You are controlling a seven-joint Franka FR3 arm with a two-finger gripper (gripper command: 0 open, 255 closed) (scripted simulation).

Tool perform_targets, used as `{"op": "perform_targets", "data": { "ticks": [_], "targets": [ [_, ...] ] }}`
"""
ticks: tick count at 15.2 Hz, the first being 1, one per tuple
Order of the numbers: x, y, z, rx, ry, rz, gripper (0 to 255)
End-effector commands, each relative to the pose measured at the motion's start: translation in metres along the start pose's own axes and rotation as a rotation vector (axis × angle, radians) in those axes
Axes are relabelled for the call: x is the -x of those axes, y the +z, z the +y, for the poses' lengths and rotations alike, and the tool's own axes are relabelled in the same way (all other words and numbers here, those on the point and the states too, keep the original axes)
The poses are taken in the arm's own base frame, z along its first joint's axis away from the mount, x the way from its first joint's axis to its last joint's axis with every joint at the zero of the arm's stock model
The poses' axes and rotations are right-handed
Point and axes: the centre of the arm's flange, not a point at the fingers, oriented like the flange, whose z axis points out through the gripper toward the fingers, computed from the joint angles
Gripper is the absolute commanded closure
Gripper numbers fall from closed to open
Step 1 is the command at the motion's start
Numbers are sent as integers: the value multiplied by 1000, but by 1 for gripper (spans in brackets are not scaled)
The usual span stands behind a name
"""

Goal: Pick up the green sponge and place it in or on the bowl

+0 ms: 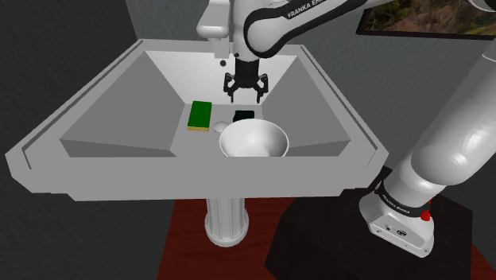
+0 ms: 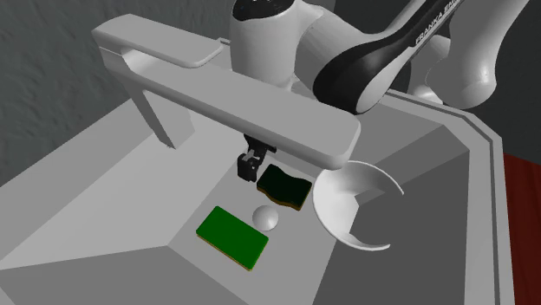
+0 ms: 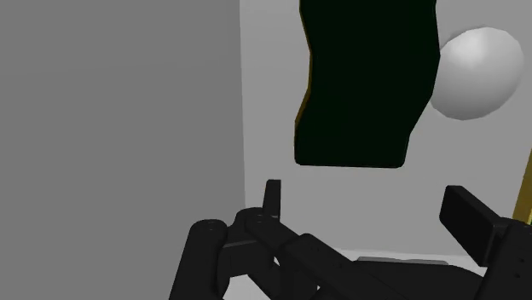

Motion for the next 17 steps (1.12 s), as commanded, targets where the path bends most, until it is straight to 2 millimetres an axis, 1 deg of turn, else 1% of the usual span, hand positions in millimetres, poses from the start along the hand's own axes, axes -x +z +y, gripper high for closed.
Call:
{"op": "perform_targets", "data": {
  "ticks": [1,6,13,14,17],
  "targets": [
    [-1,10,-1,0,9,2,0],
    [-1,34,-1,0,9,2,0],
    [-1,34,-1,0,9,2,0],
    [-1,34,-1,0,9,2,255],
    [-1,34,-1,0,9,2,255]
  ]
}}
